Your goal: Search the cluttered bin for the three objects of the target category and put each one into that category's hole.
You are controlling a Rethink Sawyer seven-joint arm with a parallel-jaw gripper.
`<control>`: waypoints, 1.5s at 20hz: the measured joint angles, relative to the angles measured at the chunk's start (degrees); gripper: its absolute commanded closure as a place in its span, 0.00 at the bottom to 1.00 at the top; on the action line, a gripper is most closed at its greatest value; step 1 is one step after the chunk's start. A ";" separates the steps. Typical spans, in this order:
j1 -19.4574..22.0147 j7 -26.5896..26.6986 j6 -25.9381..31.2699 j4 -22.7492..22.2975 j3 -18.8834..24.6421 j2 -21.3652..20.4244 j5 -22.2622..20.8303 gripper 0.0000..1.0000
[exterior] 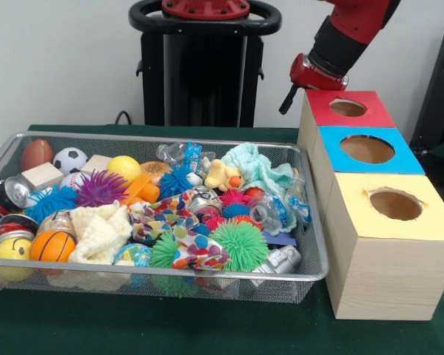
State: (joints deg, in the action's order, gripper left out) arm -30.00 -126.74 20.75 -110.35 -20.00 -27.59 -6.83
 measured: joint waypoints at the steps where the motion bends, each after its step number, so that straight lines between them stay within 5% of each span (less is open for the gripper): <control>1: 0.06 0.00 0.00 0.00 0.06 -0.03 -0.08 0.00; 30: 7.35 -0.01 0.66 0.19 9.53 -0.22 -2.28 0.00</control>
State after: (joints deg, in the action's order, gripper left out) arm -22.65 -126.75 21.41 -110.16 -10.48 -27.82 -9.12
